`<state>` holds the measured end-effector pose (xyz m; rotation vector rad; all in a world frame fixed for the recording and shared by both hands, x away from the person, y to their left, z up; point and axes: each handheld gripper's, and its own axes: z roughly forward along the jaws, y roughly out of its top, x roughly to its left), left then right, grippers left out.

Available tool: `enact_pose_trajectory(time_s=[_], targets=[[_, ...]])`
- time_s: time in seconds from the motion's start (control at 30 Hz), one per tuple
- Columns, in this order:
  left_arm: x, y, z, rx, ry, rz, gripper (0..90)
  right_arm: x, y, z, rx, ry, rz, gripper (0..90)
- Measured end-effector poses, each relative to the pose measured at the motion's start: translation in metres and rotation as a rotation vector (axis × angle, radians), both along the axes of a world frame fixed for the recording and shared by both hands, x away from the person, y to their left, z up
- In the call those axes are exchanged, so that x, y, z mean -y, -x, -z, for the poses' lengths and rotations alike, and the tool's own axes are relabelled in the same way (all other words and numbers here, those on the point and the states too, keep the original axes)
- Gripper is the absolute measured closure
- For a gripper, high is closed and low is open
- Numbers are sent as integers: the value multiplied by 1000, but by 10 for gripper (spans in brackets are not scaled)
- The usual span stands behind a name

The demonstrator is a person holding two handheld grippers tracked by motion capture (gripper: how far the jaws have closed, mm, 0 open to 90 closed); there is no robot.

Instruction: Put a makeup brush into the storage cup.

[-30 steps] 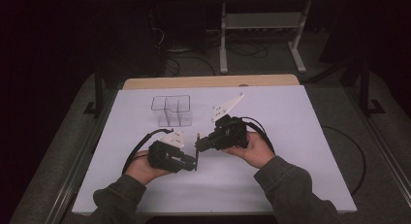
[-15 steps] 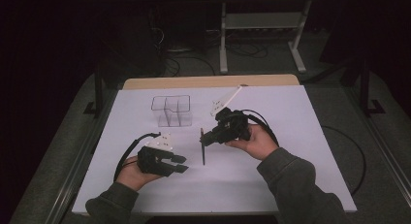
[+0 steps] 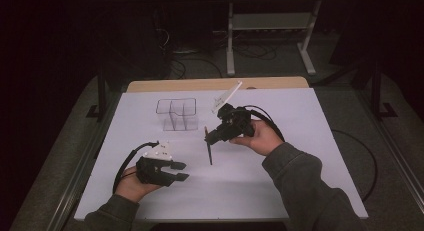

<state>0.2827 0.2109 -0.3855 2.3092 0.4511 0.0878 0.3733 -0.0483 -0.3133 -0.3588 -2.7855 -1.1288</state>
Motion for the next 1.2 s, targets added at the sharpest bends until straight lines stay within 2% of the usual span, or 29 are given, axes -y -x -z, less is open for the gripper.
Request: enact_pose_trajectory(time_s=[0.1, 0.13, 0.23, 0.27, 0.47, 0.6, 0.97, 1.2], targets=[[-3, 1, 2, 0, 14, -18, 597, -2, -4, -3, 5, 10, -1, 828], [-5, 0, 2, 9, -8, -2, 595, -4, -6, -3, 6, 14, -2, 828], [-8, 1, 3, 4, 6, -17, 591, -7, -9, -5, 2, 22, 0, 828], [-9, 1, 3, 10, -3, -13, 588, -8, -11, -6, 8, 30, -1, 828], [-13, 1, 8, 1, 8, -28, 580, -14, -19, -9, 12, 49, -4, 828], [-14, 1, 10, -5, 22, -27, 577, -18, -23, -12, 12, 54, 0, 828], [-13, 3, 15, 2, -3, -29, 567, -25, -34, -14, 19, 66, 1, 828], [-14, 5, 16, 2, 3, -39, 560, -29, -42, -18, 30, 62, 5, 828]])
